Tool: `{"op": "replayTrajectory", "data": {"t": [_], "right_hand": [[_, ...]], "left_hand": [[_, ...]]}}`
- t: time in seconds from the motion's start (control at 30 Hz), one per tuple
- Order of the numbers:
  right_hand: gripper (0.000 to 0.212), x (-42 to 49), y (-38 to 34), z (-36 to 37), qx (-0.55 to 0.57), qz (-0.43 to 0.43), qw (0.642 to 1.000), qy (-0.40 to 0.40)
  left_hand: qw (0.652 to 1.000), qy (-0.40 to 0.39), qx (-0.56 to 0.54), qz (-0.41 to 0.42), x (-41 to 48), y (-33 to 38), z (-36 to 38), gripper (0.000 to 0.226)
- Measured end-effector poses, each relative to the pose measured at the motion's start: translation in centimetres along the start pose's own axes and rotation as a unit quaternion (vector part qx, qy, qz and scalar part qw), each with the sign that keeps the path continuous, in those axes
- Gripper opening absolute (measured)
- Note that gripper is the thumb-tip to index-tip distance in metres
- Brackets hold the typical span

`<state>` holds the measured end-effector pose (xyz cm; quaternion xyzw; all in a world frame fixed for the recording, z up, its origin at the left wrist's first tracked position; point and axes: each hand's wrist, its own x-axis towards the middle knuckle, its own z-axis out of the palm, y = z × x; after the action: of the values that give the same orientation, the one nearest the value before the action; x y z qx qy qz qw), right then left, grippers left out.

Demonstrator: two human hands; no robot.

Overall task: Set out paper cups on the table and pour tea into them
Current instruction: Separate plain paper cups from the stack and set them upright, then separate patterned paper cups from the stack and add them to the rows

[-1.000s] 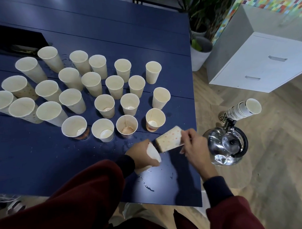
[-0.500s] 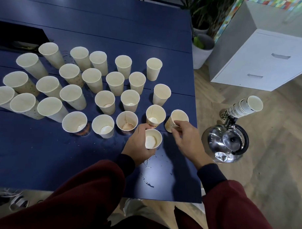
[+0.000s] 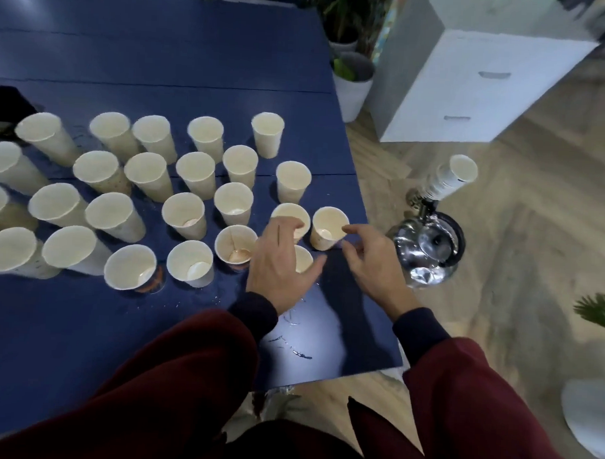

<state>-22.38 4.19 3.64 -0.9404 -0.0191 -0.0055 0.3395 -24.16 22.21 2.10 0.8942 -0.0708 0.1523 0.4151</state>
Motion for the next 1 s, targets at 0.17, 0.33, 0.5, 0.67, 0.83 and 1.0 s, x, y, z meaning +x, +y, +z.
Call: {"op": "replayTrajectory", "data": {"t": [0.17, 0.33, 0.5, 0.67, 0.83, 1.0], "right_hand": [[0.027, -0.7, 1.5, -2.4, 0.010, 0.036, 0.997, 0.063], [0.024, -0.6, 5.2, -5.7, 0.017, 0.103, 0.989, 0.101], [0.028, 2.1, 11.0, -9.1, 0.031, 0.170, 0.979, 0.109], [0.031, 6.5, 17.1, -12.5, 0.052, 0.195, 0.974, 0.098], [0.060, 10.8, 20.7, -13.8, 0.071, 0.211, 0.972, 0.069], [0.080, 15.2, 23.5, -13.5, 0.097, 0.227, 0.967, 0.057]], "left_hand": [[0.997, 0.024, -0.053, 0.046, 2.5, 3.1, 1.0, 0.035], [0.993, -0.059, -0.079, 0.057, 4.7, 6.1, 5.0, 0.036], [0.978, -0.188, -0.079, 0.037, 8.8, 8.8, 11.8, 0.027], [0.967, -0.244, -0.064, -0.042, 13.8, 11.0, 20.4, 0.022], [0.954, -0.288, 0.080, -0.024, 17.9, 9.5, 25.9, 0.032], [0.927, -0.344, 0.143, -0.033, 21.6, 8.4, 30.3, 0.050]]}}
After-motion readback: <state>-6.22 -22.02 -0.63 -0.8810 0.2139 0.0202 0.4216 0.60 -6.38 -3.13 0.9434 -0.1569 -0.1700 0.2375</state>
